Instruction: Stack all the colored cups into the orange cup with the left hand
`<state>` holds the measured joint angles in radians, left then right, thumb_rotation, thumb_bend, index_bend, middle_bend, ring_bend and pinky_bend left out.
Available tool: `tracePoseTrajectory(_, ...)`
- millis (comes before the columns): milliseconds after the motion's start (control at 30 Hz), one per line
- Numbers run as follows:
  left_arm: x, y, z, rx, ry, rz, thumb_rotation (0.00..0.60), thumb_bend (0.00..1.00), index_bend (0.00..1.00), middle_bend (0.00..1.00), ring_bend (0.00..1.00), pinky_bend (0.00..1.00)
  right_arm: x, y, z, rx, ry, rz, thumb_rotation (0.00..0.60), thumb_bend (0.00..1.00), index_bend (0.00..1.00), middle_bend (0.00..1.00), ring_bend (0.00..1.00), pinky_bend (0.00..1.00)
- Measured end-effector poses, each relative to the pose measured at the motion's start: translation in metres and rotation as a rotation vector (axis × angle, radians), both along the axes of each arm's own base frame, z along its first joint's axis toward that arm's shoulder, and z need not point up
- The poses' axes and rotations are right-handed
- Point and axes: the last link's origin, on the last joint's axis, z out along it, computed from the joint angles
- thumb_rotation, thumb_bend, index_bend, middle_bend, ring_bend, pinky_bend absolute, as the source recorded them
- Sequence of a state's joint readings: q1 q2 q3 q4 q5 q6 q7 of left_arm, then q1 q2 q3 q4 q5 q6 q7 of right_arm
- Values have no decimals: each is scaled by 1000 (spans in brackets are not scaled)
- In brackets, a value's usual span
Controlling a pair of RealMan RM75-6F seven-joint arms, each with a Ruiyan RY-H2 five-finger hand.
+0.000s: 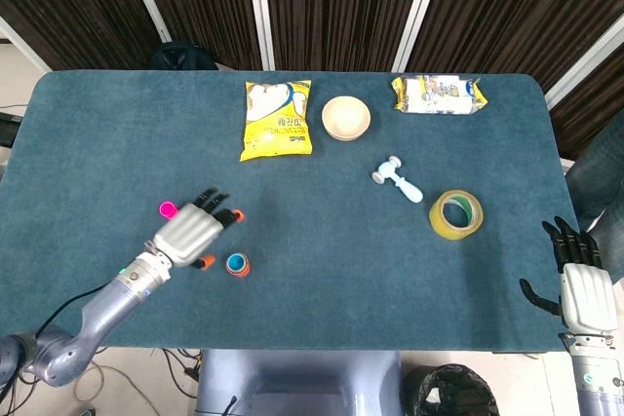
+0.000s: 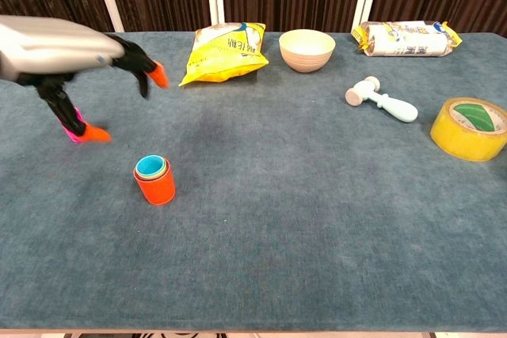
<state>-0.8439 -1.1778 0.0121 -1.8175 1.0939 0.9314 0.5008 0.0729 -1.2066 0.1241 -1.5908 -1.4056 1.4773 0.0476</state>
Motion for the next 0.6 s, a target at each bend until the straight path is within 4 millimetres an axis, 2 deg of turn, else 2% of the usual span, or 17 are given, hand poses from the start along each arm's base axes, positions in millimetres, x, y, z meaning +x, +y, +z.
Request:
tracePoseTrajectory(267,-53,15,20,98,11,133,600,231,260,255,0,1,0,0,-3,8,6,-3,600,325,90,45,97,3)
tracePoseTrajectory(433,-77,28,25,139,8,190,600,234,281,255,0,2,0,0,-6,16,14,-6,600,324,89,45,96,3)
tracePoseTrajectory(600,-94,41,21,153,9,231,600,235,286,255,0,2,-1,0,-8,21,18,-10,600,324,90,45,96,3)
